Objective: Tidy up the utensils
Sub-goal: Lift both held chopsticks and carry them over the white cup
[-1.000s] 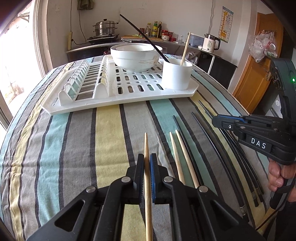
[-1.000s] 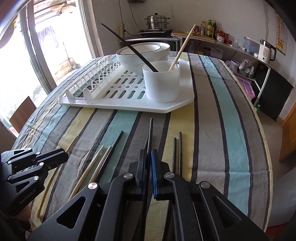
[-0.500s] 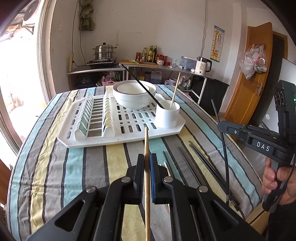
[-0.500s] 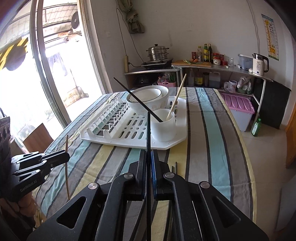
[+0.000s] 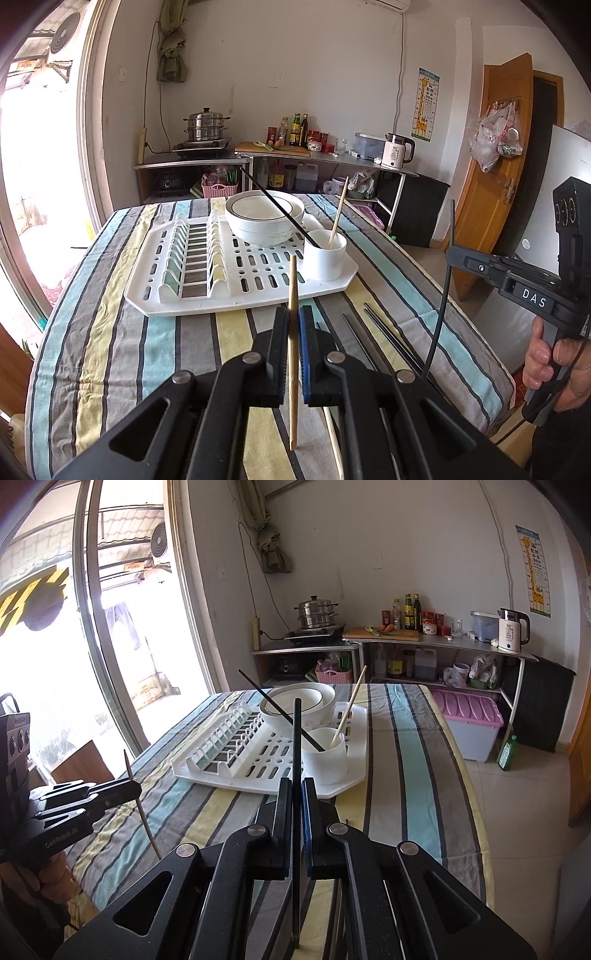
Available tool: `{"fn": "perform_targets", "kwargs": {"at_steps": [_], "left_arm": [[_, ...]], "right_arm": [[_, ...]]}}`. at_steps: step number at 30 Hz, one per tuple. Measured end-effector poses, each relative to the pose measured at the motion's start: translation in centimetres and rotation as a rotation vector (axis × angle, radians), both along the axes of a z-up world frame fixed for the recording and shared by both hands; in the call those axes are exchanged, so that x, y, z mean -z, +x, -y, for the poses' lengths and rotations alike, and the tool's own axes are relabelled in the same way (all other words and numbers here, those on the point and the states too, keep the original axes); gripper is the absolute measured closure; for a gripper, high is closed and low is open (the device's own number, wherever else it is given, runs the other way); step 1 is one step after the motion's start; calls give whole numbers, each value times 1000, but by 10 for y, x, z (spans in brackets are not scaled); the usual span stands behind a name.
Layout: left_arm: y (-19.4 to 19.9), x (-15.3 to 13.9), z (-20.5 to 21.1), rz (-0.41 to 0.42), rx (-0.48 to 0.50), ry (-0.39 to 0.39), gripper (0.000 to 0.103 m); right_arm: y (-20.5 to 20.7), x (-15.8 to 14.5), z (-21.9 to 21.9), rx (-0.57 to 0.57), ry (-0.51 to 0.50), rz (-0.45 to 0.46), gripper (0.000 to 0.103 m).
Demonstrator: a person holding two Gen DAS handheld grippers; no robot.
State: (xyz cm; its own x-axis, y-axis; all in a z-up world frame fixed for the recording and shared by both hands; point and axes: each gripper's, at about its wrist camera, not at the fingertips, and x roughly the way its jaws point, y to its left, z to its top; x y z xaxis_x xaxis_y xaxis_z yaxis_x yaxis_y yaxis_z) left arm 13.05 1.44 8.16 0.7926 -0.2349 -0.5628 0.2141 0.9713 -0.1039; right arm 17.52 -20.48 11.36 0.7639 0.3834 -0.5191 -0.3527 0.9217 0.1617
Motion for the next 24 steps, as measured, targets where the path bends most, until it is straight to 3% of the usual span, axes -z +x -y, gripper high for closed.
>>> {"fn": "perform_targets", "kwargs": {"at_steps": [13,24], "left_arm": [[15,-21,7,26,26,6,97],[76,-66,25,76,66,-30,97]], "right_arm": [[9,-15,8,19,14,34,98],[56,-48,13,45,48,85,98]]}}
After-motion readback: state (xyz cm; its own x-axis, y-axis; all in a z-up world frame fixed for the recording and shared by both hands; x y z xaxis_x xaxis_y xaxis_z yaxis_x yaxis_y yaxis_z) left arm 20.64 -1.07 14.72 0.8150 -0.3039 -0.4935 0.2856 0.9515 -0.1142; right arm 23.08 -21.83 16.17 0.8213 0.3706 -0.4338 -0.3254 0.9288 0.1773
